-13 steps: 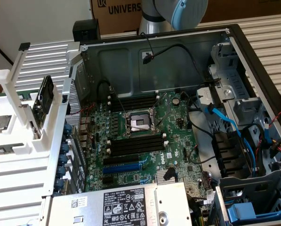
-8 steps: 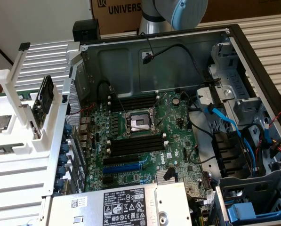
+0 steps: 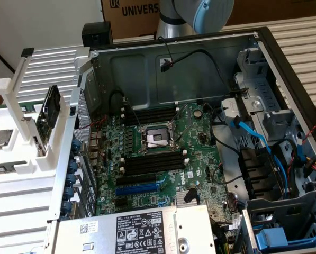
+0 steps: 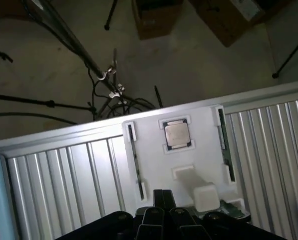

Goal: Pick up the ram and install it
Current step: 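Pick up the ram and move it above insertion slot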

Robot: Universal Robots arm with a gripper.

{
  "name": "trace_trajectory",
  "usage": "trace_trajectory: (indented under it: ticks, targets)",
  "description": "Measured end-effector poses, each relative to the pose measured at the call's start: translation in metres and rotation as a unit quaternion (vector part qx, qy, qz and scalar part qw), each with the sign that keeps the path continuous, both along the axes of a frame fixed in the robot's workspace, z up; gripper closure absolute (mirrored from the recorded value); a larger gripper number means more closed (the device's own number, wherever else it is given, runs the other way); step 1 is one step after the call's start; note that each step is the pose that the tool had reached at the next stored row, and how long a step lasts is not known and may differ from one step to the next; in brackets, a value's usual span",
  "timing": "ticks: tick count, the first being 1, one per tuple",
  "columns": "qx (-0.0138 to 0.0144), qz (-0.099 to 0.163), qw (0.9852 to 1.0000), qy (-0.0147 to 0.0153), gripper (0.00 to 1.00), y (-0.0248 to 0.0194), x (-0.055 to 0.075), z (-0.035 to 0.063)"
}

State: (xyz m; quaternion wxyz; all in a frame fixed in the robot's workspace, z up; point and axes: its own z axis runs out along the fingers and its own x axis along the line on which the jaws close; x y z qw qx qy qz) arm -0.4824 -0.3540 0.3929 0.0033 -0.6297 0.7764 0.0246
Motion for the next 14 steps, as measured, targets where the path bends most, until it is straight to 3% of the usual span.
trace_trajectory:
  ticks: [10, 14]
  targets:
    - [0.0000, 0.026, 0.9996, 0.0000, 0.90, -0.0115, 0.000, -0.0109]
    - [0.0000, 0.036, 0.9994, 0.0000, 0.90, -0.0193, 0.000, -0.0166]
